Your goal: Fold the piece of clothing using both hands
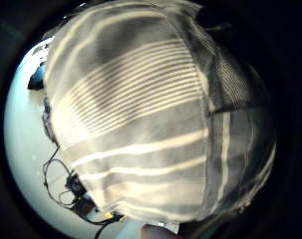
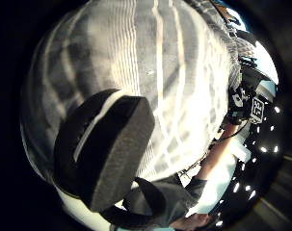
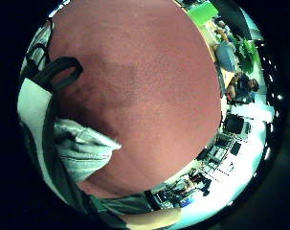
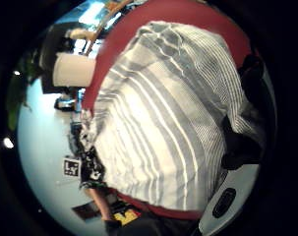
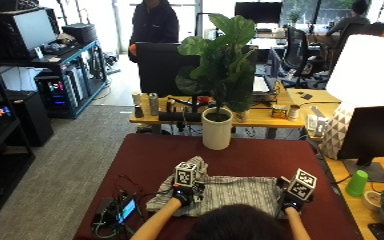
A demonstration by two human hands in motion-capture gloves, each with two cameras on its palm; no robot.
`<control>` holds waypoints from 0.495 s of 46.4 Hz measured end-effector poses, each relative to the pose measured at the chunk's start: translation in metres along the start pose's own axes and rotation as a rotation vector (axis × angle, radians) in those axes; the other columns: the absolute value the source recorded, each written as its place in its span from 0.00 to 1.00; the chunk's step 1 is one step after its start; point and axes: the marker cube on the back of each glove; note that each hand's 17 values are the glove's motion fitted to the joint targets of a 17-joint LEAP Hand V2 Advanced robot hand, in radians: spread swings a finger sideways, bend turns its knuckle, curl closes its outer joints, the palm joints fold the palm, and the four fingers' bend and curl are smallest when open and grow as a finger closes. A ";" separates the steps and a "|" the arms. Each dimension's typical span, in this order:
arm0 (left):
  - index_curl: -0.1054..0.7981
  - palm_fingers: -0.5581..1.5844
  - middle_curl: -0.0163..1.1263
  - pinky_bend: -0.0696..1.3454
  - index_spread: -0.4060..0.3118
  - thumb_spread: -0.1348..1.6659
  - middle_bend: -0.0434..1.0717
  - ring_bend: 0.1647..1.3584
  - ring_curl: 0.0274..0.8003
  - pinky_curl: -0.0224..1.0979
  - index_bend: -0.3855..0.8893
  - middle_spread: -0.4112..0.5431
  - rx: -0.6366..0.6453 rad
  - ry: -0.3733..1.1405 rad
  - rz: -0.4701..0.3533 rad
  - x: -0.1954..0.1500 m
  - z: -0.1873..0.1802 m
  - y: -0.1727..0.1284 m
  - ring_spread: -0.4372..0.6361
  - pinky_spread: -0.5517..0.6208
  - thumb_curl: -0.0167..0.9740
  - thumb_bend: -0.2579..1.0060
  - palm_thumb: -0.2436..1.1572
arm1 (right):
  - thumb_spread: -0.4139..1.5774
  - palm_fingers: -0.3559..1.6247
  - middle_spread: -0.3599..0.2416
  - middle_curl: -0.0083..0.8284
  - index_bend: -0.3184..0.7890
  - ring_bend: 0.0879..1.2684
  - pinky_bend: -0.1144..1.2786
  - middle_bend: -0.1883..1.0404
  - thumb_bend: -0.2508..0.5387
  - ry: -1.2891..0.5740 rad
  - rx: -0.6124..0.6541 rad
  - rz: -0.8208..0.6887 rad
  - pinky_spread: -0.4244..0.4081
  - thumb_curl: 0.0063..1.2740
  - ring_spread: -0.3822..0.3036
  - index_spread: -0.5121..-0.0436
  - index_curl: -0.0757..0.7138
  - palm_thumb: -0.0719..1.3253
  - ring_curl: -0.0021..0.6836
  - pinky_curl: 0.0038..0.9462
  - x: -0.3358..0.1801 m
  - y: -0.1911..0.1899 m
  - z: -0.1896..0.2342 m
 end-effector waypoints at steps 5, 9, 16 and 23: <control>0.43 0.31 0.27 0.38 0.53 0.65 0.19 0.38 0.39 0.34 0.40 0.63 -0.005 -0.004 -0.040 -0.011 -0.019 0.014 0.69 0.78 0.20 0.19 0.17 | 0.74 0.83 0.34 0.63 0.47 0.52 0.59 0.47 0.50 -0.107 -0.012 -0.022 0.23 0.27 0.23 0.60 0.50 0.82 0.73 0.52 -0.009 0.007 -0.030; 0.42 0.31 0.27 0.39 0.54 0.66 0.19 0.38 0.39 0.35 0.41 0.63 0.054 -0.021 -0.061 -0.023 -0.042 0.025 0.67 0.76 0.21 0.19 0.17 | 0.74 0.83 0.33 0.64 0.46 0.53 0.58 0.47 0.48 -0.216 -0.023 -0.064 0.23 0.27 0.23 0.59 0.53 0.83 0.74 0.52 -0.026 0.017 -0.064; 0.42 0.32 0.27 0.40 0.54 0.68 0.19 0.39 0.39 0.35 0.40 0.62 0.184 -0.024 -0.089 -0.048 -0.074 0.025 0.64 0.72 0.22 0.20 0.19 | 0.73 0.83 0.33 0.65 0.44 0.53 0.60 0.49 0.47 -0.292 0.022 -0.159 0.22 0.28 0.21 0.60 0.56 0.85 0.74 0.54 -0.074 0.037 -0.121; 0.42 0.32 0.27 0.41 0.54 0.70 0.19 0.40 0.39 0.35 0.41 0.62 0.199 0.041 -0.111 -0.086 -0.090 -0.001 0.63 0.70 0.23 0.20 0.21 | 0.67 0.82 0.32 0.65 0.41 0.54 0.65 0.49 0.36 -0.230 0.076 -0.281 0.20 0.32 0.21 0.61 0.56 0.82 0.75 0.55 -0.155 0.070 -0.166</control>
